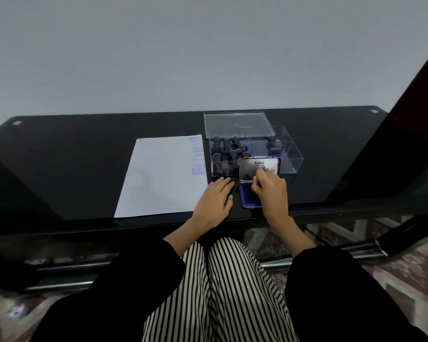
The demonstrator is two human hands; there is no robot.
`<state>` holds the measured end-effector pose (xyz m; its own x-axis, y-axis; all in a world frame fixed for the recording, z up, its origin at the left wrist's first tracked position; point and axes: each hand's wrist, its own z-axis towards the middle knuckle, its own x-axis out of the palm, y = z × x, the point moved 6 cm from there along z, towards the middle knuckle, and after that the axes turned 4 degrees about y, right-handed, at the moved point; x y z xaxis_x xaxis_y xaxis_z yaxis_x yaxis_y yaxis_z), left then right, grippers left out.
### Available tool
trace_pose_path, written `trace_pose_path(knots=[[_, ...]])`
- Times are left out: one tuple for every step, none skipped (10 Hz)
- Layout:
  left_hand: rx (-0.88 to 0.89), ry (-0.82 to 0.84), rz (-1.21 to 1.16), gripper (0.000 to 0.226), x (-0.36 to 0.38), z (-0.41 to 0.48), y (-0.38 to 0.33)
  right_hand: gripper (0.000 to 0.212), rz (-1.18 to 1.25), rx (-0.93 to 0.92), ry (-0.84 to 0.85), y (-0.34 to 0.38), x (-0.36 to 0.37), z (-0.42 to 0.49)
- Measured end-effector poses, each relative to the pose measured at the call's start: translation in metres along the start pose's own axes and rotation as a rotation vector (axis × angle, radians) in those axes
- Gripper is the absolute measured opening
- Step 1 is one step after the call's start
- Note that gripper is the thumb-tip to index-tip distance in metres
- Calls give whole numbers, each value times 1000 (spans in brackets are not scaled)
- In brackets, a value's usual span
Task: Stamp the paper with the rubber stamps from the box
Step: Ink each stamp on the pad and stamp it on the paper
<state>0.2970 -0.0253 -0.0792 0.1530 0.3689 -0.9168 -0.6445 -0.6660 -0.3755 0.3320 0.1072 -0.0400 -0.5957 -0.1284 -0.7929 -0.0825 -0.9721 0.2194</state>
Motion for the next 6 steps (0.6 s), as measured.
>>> trace_pose_path(knots=[[-4,5,6,46,0,0,0,18,-31,1,-52,1,0,-9],[-7,8,2,46,0,0,0,17,-12,-3,-40,-1,2,-7],[-8,14,6,46,0,0,1,24,33,-5,48,-1,3,4],[-9,13,3,46,0,0,1,28,55,24,140,-4,6,15],[-8,7,-10,46,0,0,1,21,85,48,193,-7,10,18],[-7,6,-8,46,1,0,1,24,87,15,133,-5,5,13]])
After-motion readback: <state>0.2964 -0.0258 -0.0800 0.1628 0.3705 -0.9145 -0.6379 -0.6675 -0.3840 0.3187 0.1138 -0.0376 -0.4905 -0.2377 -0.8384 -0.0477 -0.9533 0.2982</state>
